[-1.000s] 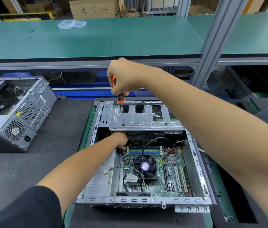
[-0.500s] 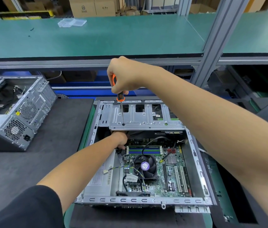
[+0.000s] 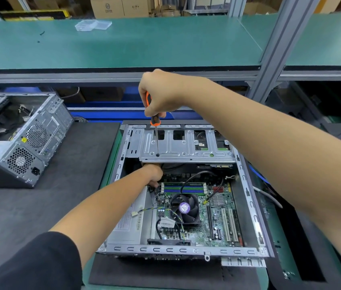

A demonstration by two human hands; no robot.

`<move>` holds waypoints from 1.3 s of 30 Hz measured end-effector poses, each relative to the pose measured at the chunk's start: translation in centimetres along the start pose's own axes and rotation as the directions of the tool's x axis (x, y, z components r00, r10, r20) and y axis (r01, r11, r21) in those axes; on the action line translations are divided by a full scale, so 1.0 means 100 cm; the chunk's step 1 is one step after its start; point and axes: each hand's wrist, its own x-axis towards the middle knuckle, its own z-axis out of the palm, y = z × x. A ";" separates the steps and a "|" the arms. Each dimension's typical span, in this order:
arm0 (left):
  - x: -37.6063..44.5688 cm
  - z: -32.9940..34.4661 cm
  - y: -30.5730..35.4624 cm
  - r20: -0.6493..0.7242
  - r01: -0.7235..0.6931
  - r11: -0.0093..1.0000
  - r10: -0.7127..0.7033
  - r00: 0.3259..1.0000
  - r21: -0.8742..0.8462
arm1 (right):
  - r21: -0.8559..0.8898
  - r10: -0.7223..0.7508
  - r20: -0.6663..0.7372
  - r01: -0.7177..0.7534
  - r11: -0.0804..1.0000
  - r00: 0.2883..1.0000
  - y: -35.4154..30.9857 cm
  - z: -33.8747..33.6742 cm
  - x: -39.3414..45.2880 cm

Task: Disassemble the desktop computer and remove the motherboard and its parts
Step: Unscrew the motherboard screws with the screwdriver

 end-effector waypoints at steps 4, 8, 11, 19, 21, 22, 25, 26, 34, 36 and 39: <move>0.003 0.000 -0.014 0.002 -0.043 0.997 0.043 0.999 0.067 | -0.005 0.035 0.031 -0.035 0.999 0.999 -0.004 0.001 0.001; -0.023 -0.020 -0.024 0.066 -0.149 0.963 0.137 0.988 0.223 | -0.003 0.012 0.047 -0.012 1.000 0.999 -0.012 0.001 0.004; -0.051 -0.037 -0.036 0.169 -0.331 0.858 0.287 0.943 0.393 | 0.008 0.007 0.083 -0.007 1.000 0.997 -0.013 -0.002 0.005; -0.117 -0.120 -0.051 0.017 -0.482 0.875 0.482 0.876 0.045 | 0.049 0.004 0.107 -0.009 0.999 0.994 -0.014 -0.004 0.001; -0.120 -0.134 -0.055 -0.265 -0.577 0.816 0.560 0.785 0.014 | 0.046 0.005 0.107 -0.010 0.999 0.994 -0.017 -0.003 0.001; -0.123 -0.135 -0.054 -0.365 -0.659 0.749 0.596 0.715 -0.067 | 0.043 0.004 0.104 -0.009 0.999 0.995 -0.019 -0.003 0.001; -0.126 -0.125 -0.043 -0.381 -0.826 0.526 0.734 0.562 -0.204 | 0.011 0.006 0.088 -0.007 1.000 0.996 -0.022 -0.002 0.002; -0.124 -0.118 -0.039 -0.368 -0.833 0.508 0.748 0.553 -0.219 | 0.009 0.005 0.090 -0.006 1.000 0.996 -0.022 -0.002 0.001; -0.101 -0.086 -0.023 -0.530 -0.862 0.434 0.682 0.504 -0.260 | 0.080 0.004 0.200 -0.020 0.997 0.980 -0.016 -0.010 -0.007; -0.096 -0.081 -0.020 -0.604 -0.863 0.410 0.620 0.501 -0.295 | 0.128 -0.004 0.150 -0.015 0.992 0.989 -0.016 -0.007 -0.007; -0.092 -0.077 -0.017 -0.700 -0.856 0.370 0.500 0.511 -0.361 | -0.034 0.073 -0.041 -0.074 0.997 0.997 -0.020 -0.001 -0.001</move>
